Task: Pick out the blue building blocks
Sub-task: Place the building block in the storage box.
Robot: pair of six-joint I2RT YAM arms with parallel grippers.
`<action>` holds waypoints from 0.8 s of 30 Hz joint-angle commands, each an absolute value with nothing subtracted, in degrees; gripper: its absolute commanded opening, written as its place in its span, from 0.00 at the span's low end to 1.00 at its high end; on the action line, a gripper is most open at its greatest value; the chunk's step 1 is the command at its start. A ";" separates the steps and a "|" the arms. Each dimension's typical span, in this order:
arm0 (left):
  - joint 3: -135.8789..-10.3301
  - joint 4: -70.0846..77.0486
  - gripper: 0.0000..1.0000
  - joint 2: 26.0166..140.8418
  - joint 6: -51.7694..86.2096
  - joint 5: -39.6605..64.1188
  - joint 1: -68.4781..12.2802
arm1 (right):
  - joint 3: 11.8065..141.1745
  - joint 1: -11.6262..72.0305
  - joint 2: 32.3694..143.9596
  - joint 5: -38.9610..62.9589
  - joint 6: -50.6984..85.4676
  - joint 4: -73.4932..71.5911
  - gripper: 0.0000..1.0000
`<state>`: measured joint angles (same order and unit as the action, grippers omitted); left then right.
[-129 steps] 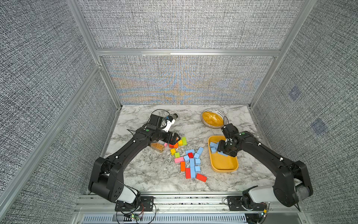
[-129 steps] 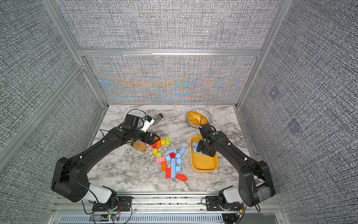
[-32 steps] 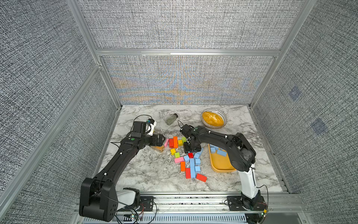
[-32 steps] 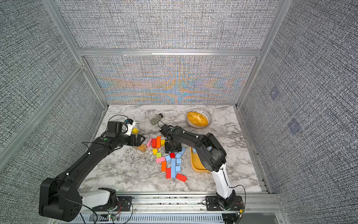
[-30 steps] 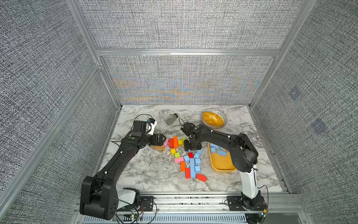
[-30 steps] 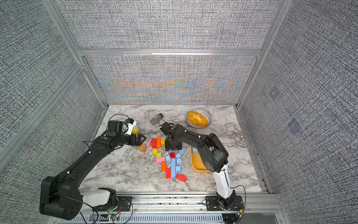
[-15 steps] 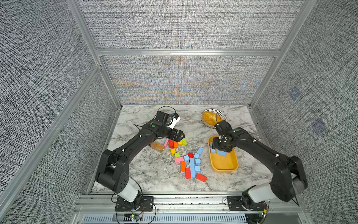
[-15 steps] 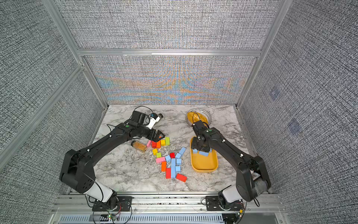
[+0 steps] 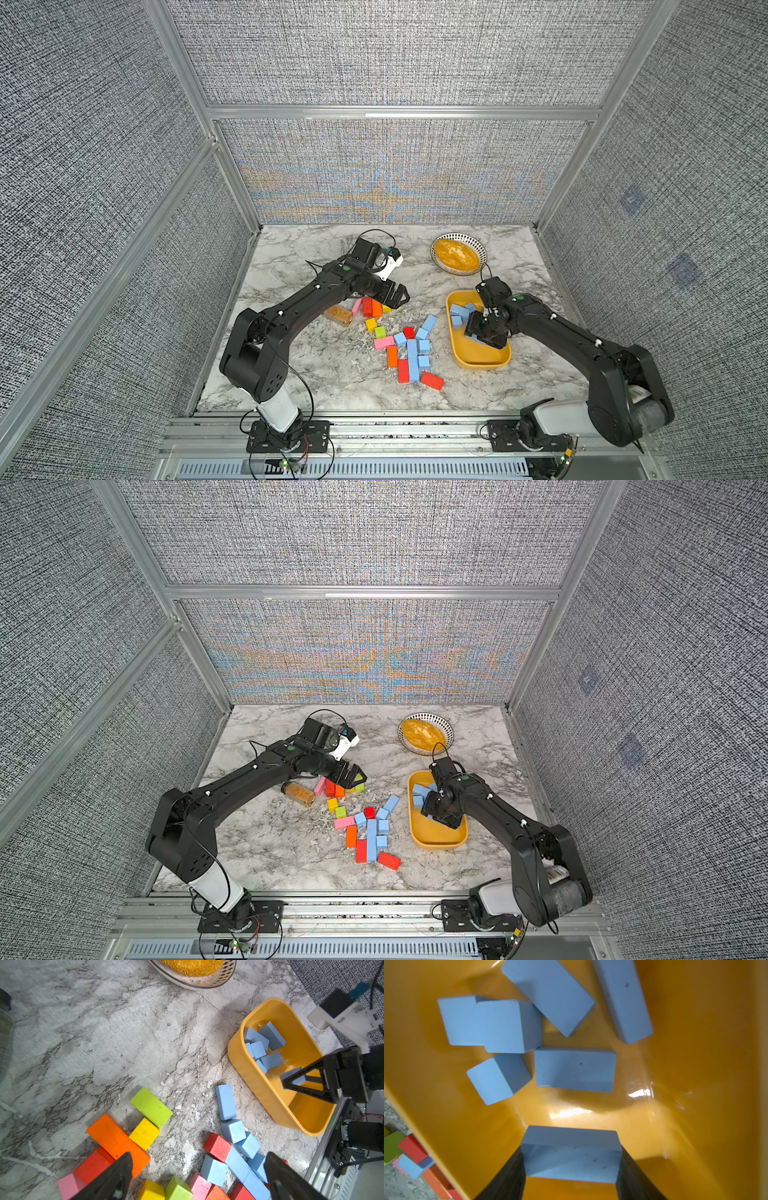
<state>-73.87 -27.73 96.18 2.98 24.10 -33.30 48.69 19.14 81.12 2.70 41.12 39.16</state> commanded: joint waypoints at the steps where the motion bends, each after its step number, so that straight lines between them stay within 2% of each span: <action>1: -74.27 -28.29 1.00 95.68 1.56 23.73 -33.44 | 49.93 19.00 83.06 2.86 40.19 37.53 0.44; 3: -74.18 -28.14 1.00 95.41 1.07 23.42 -33.59 | 50.23 19.06 83.63 2.32 40.21 37.97 0.50; 7: -74.00 -28.12 1.00 95.10 0.45 22.77 -33.62 | 50.20 18.83 83.44 1.67 40.57 38.14 0.70; 9: -74.09 -28.39 1.00 94.88 0.20 22.64 -33.66 | 50.77 18.81 83.35 1.36 40.52 38.39 0.74; 17: -75.72 -30.27 1.00 93.91 -0.97 21.67 -33.58 | 56.32 19.59 83.97 0.46 39.91 39.89 0.75; 24: -76.38 -37.04 1.00 91.13 -3.88 14.76 -32.24 | 64.77 29.08 87.34 2.76 38.79 36.45 0.71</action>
